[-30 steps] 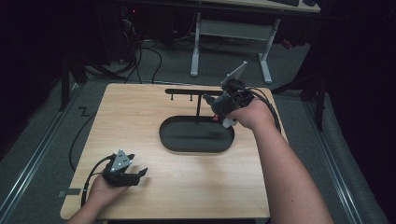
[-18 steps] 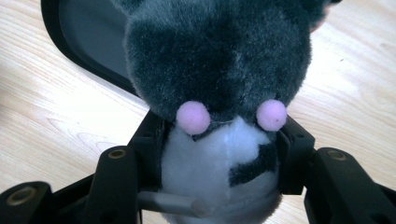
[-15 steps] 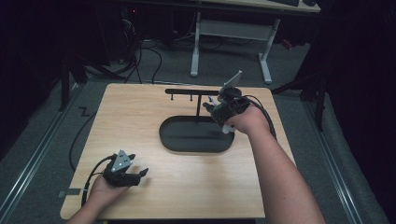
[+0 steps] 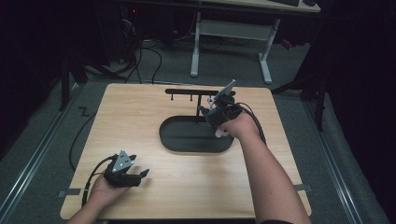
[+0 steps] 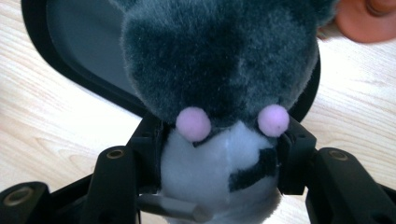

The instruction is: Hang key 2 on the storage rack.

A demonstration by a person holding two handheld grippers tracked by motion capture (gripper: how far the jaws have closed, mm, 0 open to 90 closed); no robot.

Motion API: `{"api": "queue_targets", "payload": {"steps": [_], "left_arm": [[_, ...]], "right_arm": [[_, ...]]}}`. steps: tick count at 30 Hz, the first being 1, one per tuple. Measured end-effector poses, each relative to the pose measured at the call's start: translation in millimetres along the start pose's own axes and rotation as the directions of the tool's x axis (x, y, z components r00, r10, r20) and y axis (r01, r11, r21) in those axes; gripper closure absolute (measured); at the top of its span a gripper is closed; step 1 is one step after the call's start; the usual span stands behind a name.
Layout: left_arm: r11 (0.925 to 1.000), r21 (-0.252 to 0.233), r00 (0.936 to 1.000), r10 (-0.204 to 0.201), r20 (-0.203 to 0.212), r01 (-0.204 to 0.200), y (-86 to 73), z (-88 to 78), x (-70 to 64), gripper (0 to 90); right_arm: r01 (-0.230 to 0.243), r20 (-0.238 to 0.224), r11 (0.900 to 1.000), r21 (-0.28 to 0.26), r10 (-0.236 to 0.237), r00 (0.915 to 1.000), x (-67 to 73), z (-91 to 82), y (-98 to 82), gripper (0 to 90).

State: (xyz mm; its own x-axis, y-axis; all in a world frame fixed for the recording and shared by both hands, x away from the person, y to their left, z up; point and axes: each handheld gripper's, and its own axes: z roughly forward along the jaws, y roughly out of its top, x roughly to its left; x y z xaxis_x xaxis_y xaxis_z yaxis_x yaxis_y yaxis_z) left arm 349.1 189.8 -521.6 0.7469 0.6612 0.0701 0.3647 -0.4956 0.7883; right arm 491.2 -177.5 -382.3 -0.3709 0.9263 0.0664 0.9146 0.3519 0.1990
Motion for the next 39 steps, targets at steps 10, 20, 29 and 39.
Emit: {"api": "queue_targets", "payload": {"steps": [10, 20, 29, 39], "left_arm": [[1.0000, -0.002, 1.0000, -0.001, 0.003, 0.001, -0.2, 0.5, -0.6, 25.2], [1.0000, -0.004, 0.9999, 0.006, 0.011, -0.006, 1.2, 2.3, -2.4, 25.3], [0.9999, -0.010, 0.9998, 0.010, 0.014, -0.010, 3.6, 5.5, -5.1, 24.8], [0.9998, -0.007, 0.9995, 0.020, 0.023, -0.020, 5.5, 8.4, -9.9, 24.6]], "right_arm": [[0.002, 0.000, 1.000, -0.010, -0.002, 1.0000, 3.4, 16.7, 5.2, 40.6], [-0.028, 0.000, 0.997, -0.068, 0.028, 0.9996, -0.3, 13.6, -1.3, 34.7], [-0.031, 0.017, 0.989, -0.143, 0.034, 0.9993, -10.2, 14.2, -37.6, 36.2], [0.058, 0.095, 0.943, -0.328, -0.028, 0.9951, -11.0, 40.2, -92.7, 37.1]]}}
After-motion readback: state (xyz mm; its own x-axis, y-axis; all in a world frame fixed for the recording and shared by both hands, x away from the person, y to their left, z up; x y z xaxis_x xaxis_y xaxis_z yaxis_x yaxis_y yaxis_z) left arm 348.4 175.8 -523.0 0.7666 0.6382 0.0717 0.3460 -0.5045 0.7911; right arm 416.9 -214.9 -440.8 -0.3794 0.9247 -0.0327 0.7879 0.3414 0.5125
